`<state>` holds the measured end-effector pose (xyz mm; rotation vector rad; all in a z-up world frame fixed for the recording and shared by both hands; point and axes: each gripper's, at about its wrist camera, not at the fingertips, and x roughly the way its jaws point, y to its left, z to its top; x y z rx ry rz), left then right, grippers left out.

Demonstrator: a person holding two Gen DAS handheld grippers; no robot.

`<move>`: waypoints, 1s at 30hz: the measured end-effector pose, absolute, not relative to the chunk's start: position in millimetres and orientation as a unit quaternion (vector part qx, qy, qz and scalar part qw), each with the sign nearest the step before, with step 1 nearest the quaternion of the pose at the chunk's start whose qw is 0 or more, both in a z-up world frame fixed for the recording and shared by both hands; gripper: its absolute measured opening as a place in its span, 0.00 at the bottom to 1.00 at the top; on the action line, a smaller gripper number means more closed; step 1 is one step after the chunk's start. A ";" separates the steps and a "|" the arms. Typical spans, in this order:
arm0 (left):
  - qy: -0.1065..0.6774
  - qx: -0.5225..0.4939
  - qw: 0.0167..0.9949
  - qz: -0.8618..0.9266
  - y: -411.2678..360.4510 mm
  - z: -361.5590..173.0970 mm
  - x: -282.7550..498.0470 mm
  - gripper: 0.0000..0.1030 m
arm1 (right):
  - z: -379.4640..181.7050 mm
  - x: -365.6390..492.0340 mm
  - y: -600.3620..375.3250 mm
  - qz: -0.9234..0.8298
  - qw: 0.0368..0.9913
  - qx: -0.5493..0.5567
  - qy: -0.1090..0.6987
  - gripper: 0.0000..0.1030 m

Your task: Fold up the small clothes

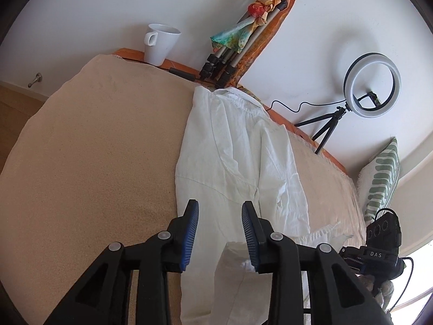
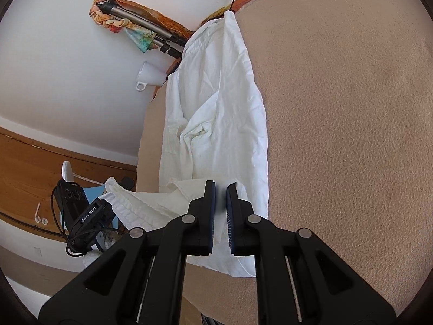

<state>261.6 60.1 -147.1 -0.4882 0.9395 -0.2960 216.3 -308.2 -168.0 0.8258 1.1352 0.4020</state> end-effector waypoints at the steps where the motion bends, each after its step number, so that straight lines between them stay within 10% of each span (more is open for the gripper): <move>1: 0.443 -0.243 0.852 -0.139 64.6 -145.8 263.1 0.38 | -171.6 220.0 -308.8 0.185 0.739 0.382 0.522 0.11; 10: 0.442 -0.261 0.841 -0.171 89.6 -153.2 214.0 0.53 | -159.0 220.7 -320.9 0.209 0.756 0.376 0.493 0.52; 30: 0.503 -0.274 0.792 -0.209 66.4 -201.5 172.3 0.54 | -161.8 155.4 -282.0 0.231 0.790 0.248 0.510 0.45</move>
